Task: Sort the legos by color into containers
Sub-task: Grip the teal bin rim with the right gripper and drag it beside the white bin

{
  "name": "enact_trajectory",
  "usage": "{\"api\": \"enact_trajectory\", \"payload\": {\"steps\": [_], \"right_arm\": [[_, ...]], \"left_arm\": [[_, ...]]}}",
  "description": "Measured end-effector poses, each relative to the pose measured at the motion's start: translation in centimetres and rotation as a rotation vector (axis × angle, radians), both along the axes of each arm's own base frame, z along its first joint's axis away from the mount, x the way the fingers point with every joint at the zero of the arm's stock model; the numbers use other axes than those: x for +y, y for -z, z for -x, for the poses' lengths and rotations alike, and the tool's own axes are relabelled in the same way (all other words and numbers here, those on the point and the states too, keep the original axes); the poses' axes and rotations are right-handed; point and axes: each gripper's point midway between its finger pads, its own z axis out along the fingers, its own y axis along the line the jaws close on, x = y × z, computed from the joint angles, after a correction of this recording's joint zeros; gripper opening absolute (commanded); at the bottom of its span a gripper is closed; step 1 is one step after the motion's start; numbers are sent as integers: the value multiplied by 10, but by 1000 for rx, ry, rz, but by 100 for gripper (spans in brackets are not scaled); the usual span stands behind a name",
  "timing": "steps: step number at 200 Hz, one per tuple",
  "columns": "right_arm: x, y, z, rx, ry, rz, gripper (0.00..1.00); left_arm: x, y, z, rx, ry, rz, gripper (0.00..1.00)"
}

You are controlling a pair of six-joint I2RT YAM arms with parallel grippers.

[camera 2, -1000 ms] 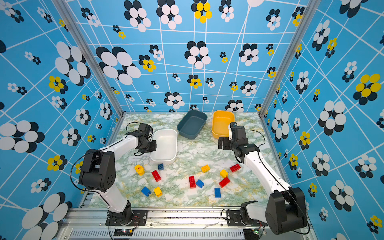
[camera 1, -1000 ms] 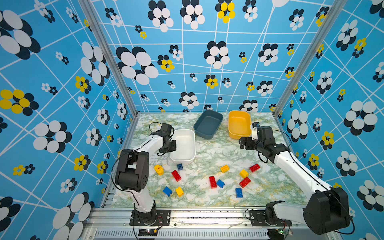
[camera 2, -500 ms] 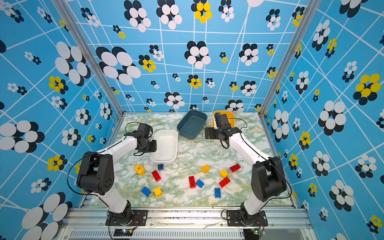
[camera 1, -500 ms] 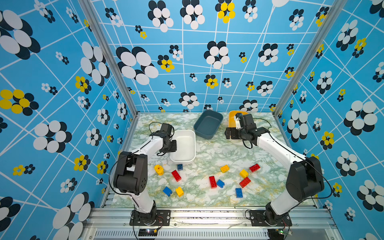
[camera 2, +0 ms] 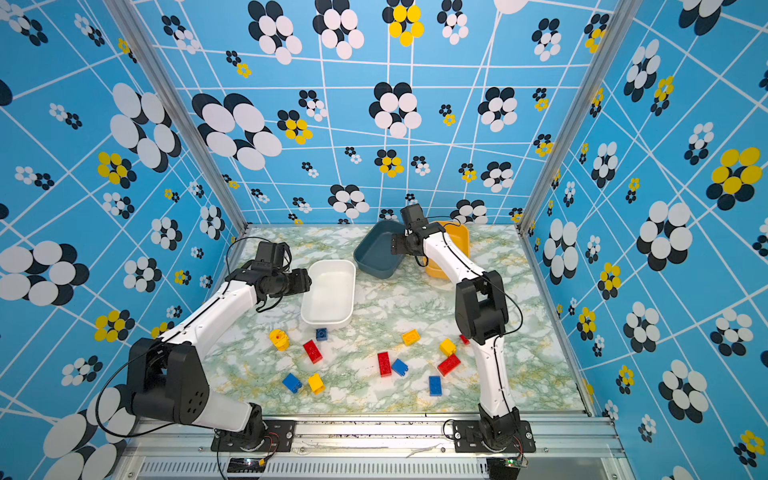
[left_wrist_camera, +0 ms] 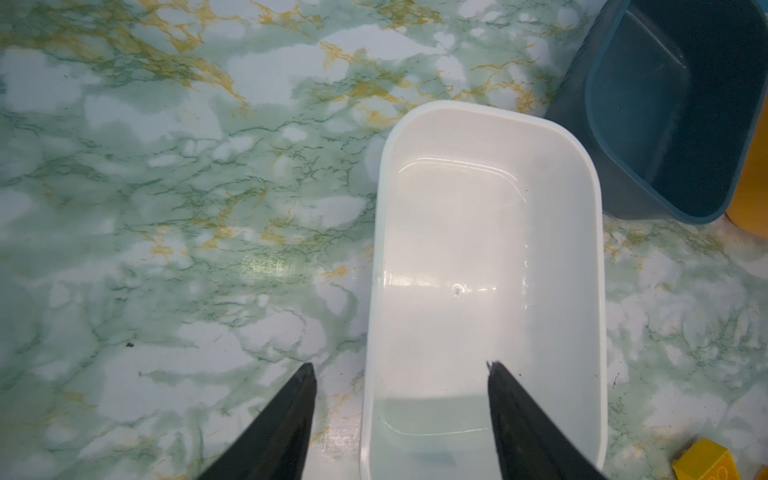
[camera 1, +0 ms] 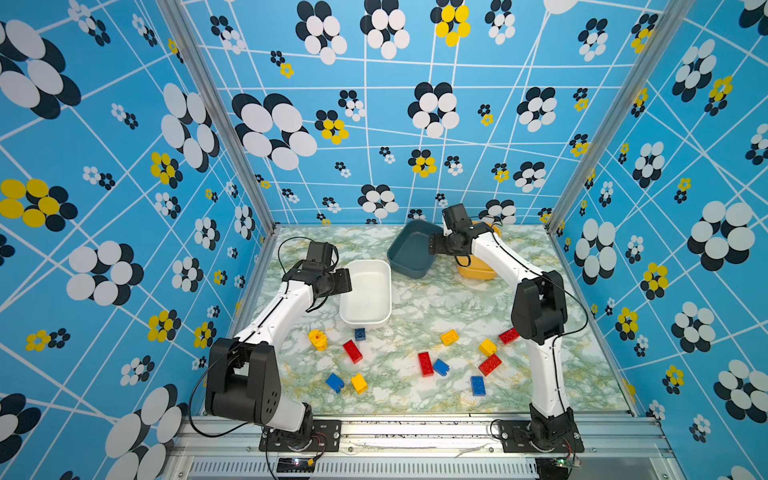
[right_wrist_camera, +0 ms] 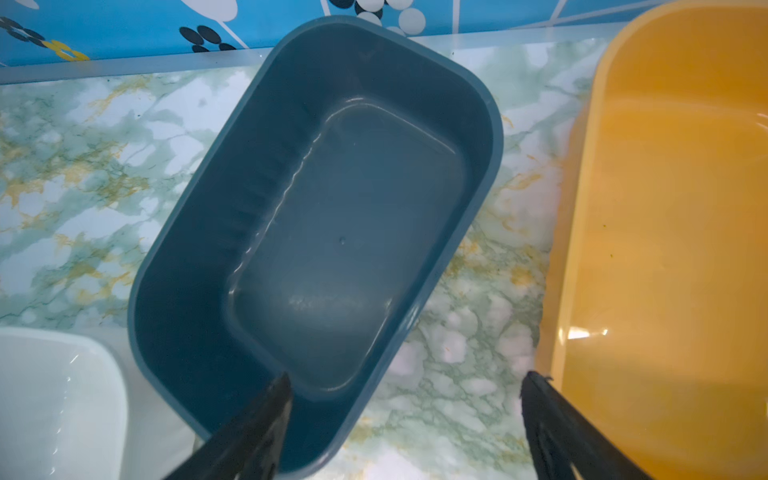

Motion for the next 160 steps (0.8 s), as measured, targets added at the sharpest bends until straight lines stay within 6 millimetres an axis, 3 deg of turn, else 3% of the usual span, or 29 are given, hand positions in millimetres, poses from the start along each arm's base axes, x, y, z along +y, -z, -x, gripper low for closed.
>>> {"api": "enact_trajectory", "payload": {"steps": [30, 75, 142, 160], "right_arm": [[7, 23, -18, 42, 12, 27, 76], [8, 49, -23, 105, 32, 61, 59], [4, 56, -15, 148, 39, 79, 18], [4, 56, -15, 149, 28, 85, 12]], "left_arm": [[9, 17, 10, 47, -32, 10, 71], [12, 24, 13, 62, -44, 23, 73], [11, 26, 13, 59, -40, 35, 75], [10, 26, 12, 55, -44, 42, 75]]}}
